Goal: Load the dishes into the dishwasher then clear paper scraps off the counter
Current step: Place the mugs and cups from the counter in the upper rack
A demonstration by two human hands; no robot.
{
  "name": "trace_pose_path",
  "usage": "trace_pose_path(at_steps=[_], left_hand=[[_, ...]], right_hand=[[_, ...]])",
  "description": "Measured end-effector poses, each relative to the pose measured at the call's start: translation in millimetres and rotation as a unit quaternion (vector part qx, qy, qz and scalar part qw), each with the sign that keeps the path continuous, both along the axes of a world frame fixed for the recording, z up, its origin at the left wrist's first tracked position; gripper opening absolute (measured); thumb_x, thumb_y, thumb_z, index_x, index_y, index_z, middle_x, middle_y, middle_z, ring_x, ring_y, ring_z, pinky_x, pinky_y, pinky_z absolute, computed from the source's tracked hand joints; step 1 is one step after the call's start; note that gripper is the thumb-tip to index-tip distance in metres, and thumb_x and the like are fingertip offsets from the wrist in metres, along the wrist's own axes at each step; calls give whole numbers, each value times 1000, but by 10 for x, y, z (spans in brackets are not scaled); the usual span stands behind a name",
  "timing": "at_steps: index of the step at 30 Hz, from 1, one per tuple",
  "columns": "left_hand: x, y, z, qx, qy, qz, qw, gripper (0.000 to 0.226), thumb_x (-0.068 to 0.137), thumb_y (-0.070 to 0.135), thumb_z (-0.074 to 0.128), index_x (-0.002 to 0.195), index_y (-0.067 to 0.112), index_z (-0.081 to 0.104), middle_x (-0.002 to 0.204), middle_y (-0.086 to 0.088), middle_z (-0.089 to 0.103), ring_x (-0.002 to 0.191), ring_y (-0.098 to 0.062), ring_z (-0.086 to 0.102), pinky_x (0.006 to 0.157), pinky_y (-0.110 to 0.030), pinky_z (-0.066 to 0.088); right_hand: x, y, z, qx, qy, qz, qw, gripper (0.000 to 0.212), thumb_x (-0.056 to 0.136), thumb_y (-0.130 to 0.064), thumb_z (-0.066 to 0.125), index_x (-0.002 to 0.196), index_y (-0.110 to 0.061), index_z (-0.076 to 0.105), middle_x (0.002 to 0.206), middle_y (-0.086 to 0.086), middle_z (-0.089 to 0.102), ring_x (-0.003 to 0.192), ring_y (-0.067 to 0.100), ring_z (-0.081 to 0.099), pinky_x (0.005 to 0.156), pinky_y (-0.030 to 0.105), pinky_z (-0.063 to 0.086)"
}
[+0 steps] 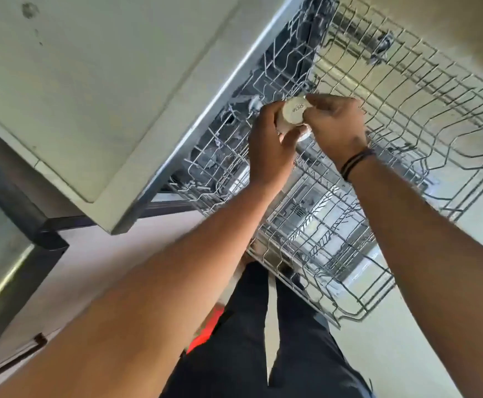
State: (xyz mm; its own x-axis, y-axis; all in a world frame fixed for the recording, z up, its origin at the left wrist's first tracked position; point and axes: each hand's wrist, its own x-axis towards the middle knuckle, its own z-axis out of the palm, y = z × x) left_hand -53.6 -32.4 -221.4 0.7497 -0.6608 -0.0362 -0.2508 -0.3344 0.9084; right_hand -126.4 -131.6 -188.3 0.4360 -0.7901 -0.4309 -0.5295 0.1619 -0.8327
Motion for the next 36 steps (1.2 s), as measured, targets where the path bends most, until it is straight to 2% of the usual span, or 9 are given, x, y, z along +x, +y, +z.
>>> trace_pose_path(at_steps=[3,5,10,13,22,28,32,34,36], left_hand=[[143,-68,-293,-3,-20,-6,1000,42,87,12,77,121,0,57,112,-10,69,96,-15,66,78,-12,50],[234,-114,-461,-1,-28,0,1000,40,85,9,77,118,-1,57,110,-11,69,94,-15,66,77,-11,49],[422,-195,-819,12,-32,15,999,38,83,10,77,115,2,57,105,-8,69,96,-19,69,80,-39,60],[477,-207,-943,16,-45,10,999,42,81,19,79,114,3,57,106,-8,69,98,-21,68,79,-44,59],[453,-252,-1127,25,-83,-11,996,41,78,10,80,111,0,57,110,-16,65,99,-27,65,74,-20,53],[449,-329,-1134,43,-97,2,994,38,80,13,78,114,1,65,111,-13,70,101,-24,68,81,-33,57],[441,-351,-1074,39,-116,10,992,36,82,13,78,114,1,68,109,-11,72,100,-22,69,82,-27,54],[436,-361,-1057,42,-126,15,991,34,81,12,78,112,1,70,107,-10,73,98,-22,69,80,-22,51],[432,-365,-1040,47,-130,17,990,34,81,13,78,112,2,70,106,-9,74,97,-21,70,78,-18,48]], right_hand=[[112,-29,-235,-7,8,-3,1000,43,85,-23,63,127,-22,67,126,-6,66,98,4,62,59,4,42],[208,-32,-402,-6,7,3,1000,44,84,-22,63,127,-23,67,127,-5,66,104,5,60,58,-3,37],[392,-24,-703,-9,12,0,1000,45,81,-19,65,126,-25,67,124,-8,68,105,4,58,84,14,45],[423,-23,-788,-14,14,6,1000,45,82,-15,65,126,-25,67,123,-9,67,106,3,56,88,18,45],[352,-10,-985,-27,40,7,999,50,80,-16,66,129,-26,65,130,-8,65,117,9,59,100,25,47],[349,9,-1054,-48,49,-27,997,38,84,-17,66,122,-20,63,113,-12,64,102,2,56,87,17,43],[370,23,-1021,-78,69,-35,994,34,85,-21,64,118,-25,67,105,-14,67,94,2,58,77,12,43],[371,23,-992,-78,77,-54,993,30,83,-23,65,113,-25,68,89,-13,68,80,2,61,62,1,40],[359,29,-979,-63,86,-69,992,29,82,-26,65,111,-25,67,82,-9,68,71,4,60,50,2,35]])
